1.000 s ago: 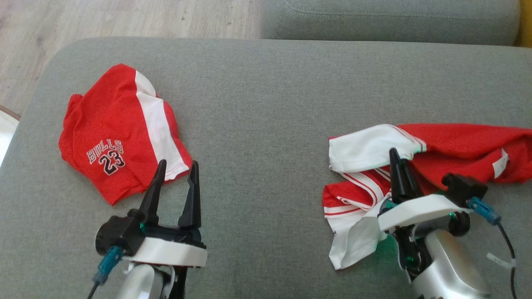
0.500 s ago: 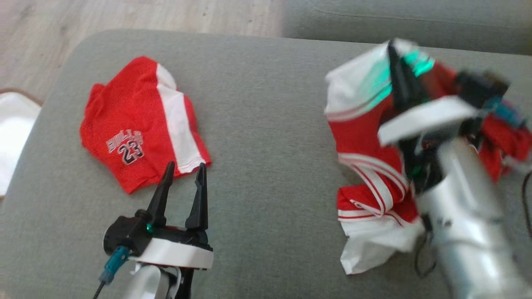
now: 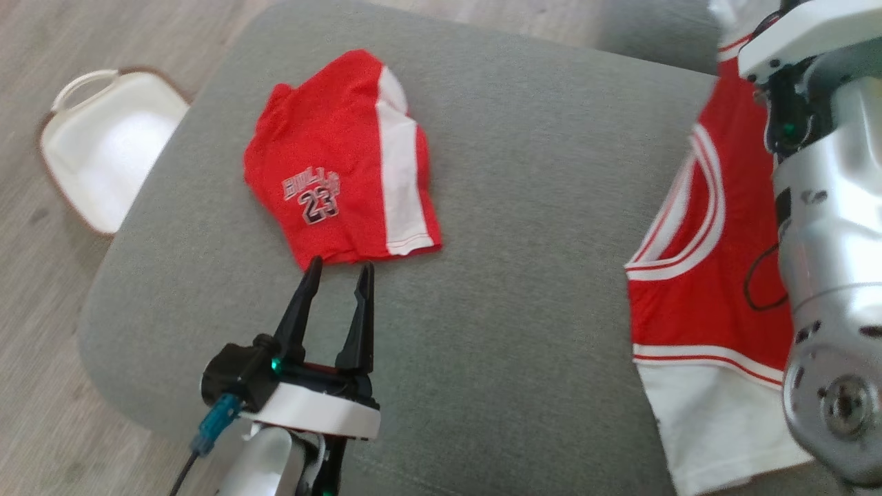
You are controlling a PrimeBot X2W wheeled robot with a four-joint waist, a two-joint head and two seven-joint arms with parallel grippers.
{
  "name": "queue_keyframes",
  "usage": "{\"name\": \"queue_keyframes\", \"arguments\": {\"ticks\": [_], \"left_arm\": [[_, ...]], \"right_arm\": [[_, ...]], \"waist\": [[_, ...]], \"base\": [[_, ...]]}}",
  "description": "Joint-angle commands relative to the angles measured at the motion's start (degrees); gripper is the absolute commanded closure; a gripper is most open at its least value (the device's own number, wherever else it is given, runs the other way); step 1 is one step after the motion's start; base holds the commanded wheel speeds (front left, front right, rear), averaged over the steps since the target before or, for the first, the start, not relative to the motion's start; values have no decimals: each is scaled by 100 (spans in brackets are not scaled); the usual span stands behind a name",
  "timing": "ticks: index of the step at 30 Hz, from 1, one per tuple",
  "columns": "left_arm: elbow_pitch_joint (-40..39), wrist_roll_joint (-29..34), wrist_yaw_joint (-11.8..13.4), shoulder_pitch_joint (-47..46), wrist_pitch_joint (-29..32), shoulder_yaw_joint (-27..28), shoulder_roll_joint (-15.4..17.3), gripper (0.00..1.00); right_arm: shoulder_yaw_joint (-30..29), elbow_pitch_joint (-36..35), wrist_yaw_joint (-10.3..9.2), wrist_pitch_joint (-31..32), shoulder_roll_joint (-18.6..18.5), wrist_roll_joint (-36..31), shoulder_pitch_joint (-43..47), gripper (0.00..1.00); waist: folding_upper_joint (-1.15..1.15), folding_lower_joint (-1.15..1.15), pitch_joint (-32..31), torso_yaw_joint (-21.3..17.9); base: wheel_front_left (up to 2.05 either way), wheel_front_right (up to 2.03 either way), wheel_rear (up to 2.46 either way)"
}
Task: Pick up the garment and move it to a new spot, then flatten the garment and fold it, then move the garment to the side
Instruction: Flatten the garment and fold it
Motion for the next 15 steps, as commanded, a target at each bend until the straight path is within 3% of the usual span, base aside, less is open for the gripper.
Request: {"name": "queue_keyframes", "arguments": {"ticks": [1, 9, 15], "left_arm": [[-180, -49, 25, -222, -46, 128, 11, 0], [-232, -60, 102, -214, -46, 87, 11, 0], [-260, 0, 104, -203, -46, 214, 11, 0]], "right_arm": [[-10, -34, -4, -118, 76, -115, -374, 0], [-576, 990, -4, -628, 80, -1016, -821, 0], [-45, 1485, -4, -936, 85, -766, -692, 0]], "waist": [[0, 0, 88, 216], [0, 0, 95, 133], [0, 0, -92, -352]], "base": [[0, 0, 0], [0, 0, 0], [0, 0, 0]]}}
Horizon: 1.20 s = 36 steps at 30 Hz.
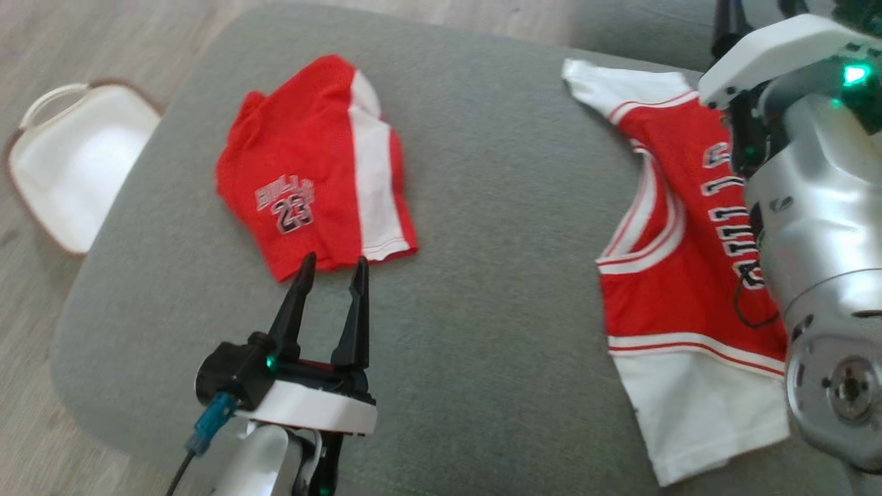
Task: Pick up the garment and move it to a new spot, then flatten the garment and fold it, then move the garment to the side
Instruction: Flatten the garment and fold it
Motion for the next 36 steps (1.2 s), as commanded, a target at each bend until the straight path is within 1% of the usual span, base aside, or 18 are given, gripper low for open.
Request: {"name": "queue_keyframes", "arguments": {"ticks": [1, 3, 5, 7, 8, 10, 11, 12, 18, 21, 22, 25, 28, 32, 36], "left_arm": [[-204, 42, 22, -202, -46, 240, 11, 0], [-219, 68, 24, -196, -46, 312, 11, 0], [-231, 96, 24, -186, -46, 394, 11, 0], [-257, 112, 30, -155, -46, 485, 11, 0], [-271, 122, 30, -136, -46, 522, 11, 0], [-293, 155, 31, -90, -46, 595, 11, 0], [-305, 168, 31, -68, -46, 628, 11, 0], [-323, 188, 34, -28, -46, 689, 11, 0], [-332, 236, 27, 95, -46, 759, 11, 0], [-318, 249, 21, 167, -46, 784, 11, 0], [-318, 249, 21, 167, -46, 784, 11, 0], [-291, 264, 9, 242, -46, 807, 11, 0], [-264, 268, -3, 291, -46, 820, 11, 0], [-247, 277, -23, 281, -46, 795, 11, 0], [-240, 270, -48, 204, -46, 729, 11, 0]], "right_arm": [[305, -126, -4, -113, 112, 203, -100, 0], [845, -111, -4, -188, 112, 541, 65, 0], [1414, -331, -4, -222, 113, 958, 351, 0], [1952, -913, -4, -229, 113, 1265, 816, 0], [2126, -1239, -4, -230, 113, 1362, 1097, 0], [2272, -1866, -4, -231, 113, 1397, 1670, 0], [2314, -2161, -4, -231, 113, 1384, 1968, 0], [2330, -2716, -4, -232, 113, 1287, 2556, 0], [2202, -4260, -4, -233, 113, 1354, 4237, 0], [2187, -4893, -4, -233, 113, 1430, 4953, 0], [2187, -4893, -4, -233, 113, 1430, 4953, 0], [2156, -5379, -4, -233, 113, 1548, 5488, 0], [2146, -5648, -4, -233, 113, 1658, 5797, 0], [2147, -5812, -4, -233, 113, 1617, 5898, 0], [2156, -5865, -4, -218, 114, 1461, 5831, 0]], "waist": [[0, 0, -140, -280], [0, 0, -210, -497], [0, 0, -286, -717], [0, 0, -361, -943], [0, 0, -393, -1045], [0, 0, -459, -1243], [0, 0, -484, -1331], [0, 0, -536, -1480], [0, 0, -647, -1758], [0, 0, -678, -1867], [0, 0, -678, -1867], [0, 0, -696, -1959], [0, 0, -691, -2012], [0, 0, -648, -2002], [0, 0, -564, -1874]], "base": [[0, 0, 0], [0, 0, 0], [0, 0, 0], [0, 0, 0], [0, 0, 0], [0, 0, 0], [0, 0, 0], [0, 0, 0], [0, 0, 0], [0, 0, 0], [0, 0, 0], [0, 0, 0], [0, 0, 0], [0, 0, 0], [0, 0, 0]]}}
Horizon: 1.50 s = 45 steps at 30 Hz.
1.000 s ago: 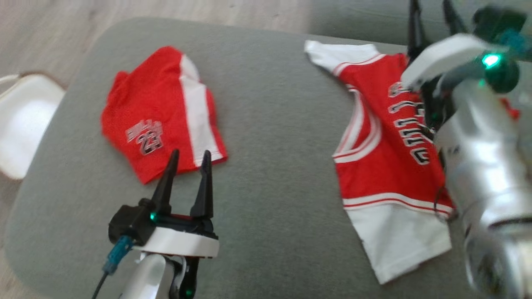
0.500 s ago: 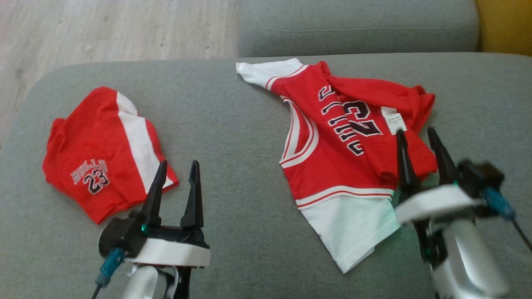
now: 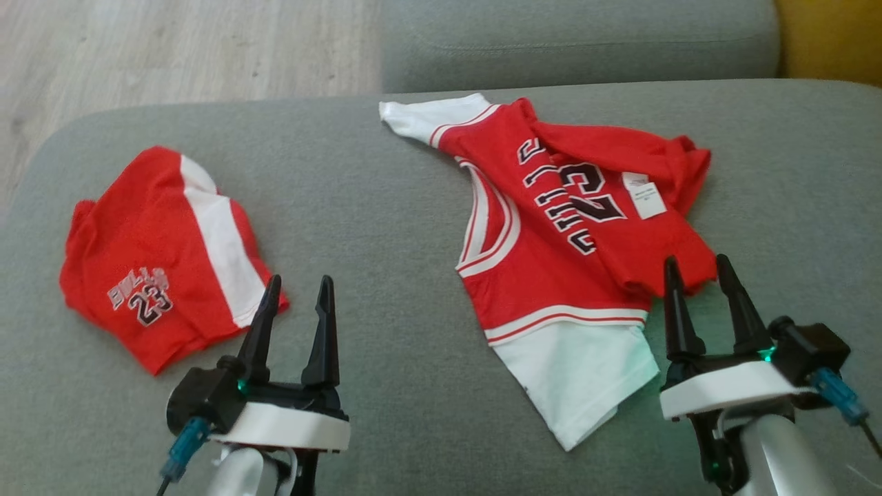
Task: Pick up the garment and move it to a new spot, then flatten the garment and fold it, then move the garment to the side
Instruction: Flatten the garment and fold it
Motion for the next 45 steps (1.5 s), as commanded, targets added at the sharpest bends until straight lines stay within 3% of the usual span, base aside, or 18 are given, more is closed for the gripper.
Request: {"name": "queue_keyframes", "arguments": {"ticks": [1, 8, 16, 31, 32, 33, 34, 45], "left_arm": [[-165, 58, -36, -218, -37, 161, 10, 0], [-158, 10, -36, -317, -37, 44, 10, 0], [-84, -40, -37, -427, -37, -46, 10, 0], [-38, -121, -7, -517, -37, -218, 10, 0], [-40, -123, -4, -518, -37, -221, 10, 0], [-42, -126, -2, -521, -37, -224, 10, 0], [-45, -129, -2, -524, -37, -230, 10, 0], [-35, -181, -3, -571, -37, -307, 10, 0]], "right_arm": [[165, -220, -4, -20, -6, -88, -277, 0], [620, -68, -4, 436, -6, -394, -506, 0], [1256, 677, -4, 1290, -6, -619, -845, 0], [1267, 2145, -4, 1809, -6, -729, -1567, 0], [1264, 2226, -4, 1826, -6, -741, -1591, 28], [1265, 2295, -4, 1834, -6, -738, -1614, 82], [1269, 2349, -4, 1819, -6, -742, -1639, 100], [1718, 2180, -4, 868, -6, -110, -2810, 100]], "waist": [[0, 0, 63, 96], [0, 0, 240, 492], [0, 0, 400, 961], [0, 0, 579, 1431], [0, 0, 585, 1446], [0, 0, 591, 1462], [0, 0, 596, 1476], [0, 0, 651, 1621]], "base": [[0, 0, 0], [0, 0, 0], [0, 0, 0], [0, 0, 0], [0, 0, 0], [0, 0, 0], [0, 0, 0], [0, 0, 0]]}}
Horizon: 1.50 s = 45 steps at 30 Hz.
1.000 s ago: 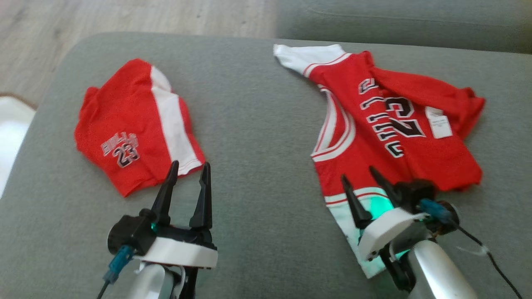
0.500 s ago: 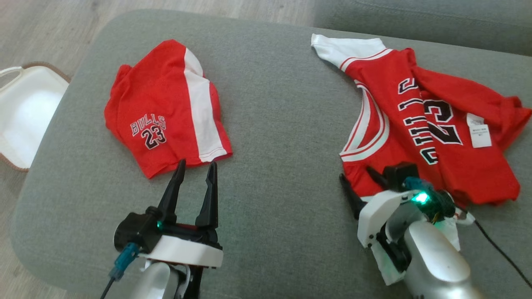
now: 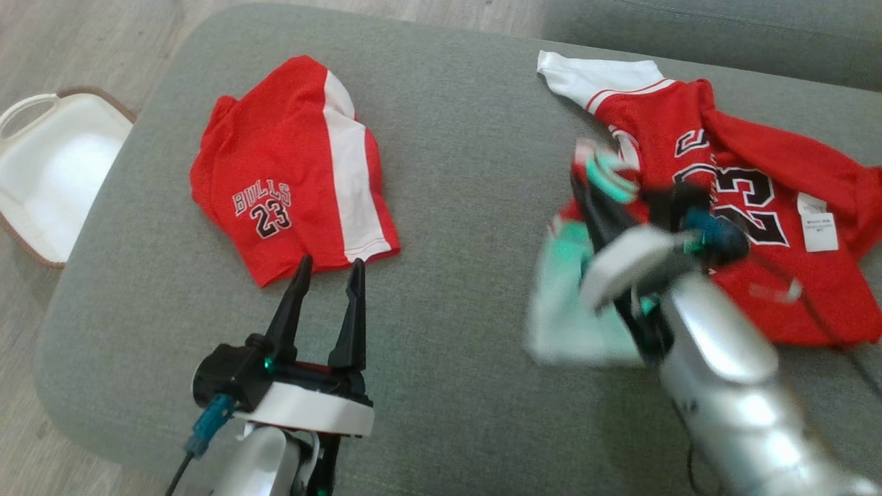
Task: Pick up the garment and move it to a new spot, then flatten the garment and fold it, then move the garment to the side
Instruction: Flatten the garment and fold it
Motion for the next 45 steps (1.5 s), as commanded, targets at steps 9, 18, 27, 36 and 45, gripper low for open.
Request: {"name": "queue_keyframes", "arguments": {"ticks": [9, 18, 27, 36, 45], "left_arm": [[-107, -89, 40, -186, -37, -7, 10, 0], [-150, -53, 70, -90, -37, 136, 10, 0], [-252, 69, 73, -34, -37, 283, 10, 0], [-332, 93, 65, 59, -37, 338, 10, 0], [-361, 135, 33, 3, -37, 304, 10, 0]], "right_arm": [[1069, 160, -4, -600, 60, 1048, -1616, 13], [1558, 893, -4, -614, 60, 1377, -1556, 0], [22, 737, -4, -1039, 55, 553, -850, 0], [-1488, -980, -4, -1043, 58, -19, 832, 0], [-1698, -1696, -4, -1044, 59, 47, 1494, 0]], "waist": [[0, -1, -87, 316], [0, -1, -153, 28], [0, -1, -309, -685], [0, -1, -411, -1171], [0, -1, -313, -1450]], "base": [[0, 0, 0], [0, 0, 0], [0, 0, 0], [0, 0, 0], [0, 0, 0]]}}
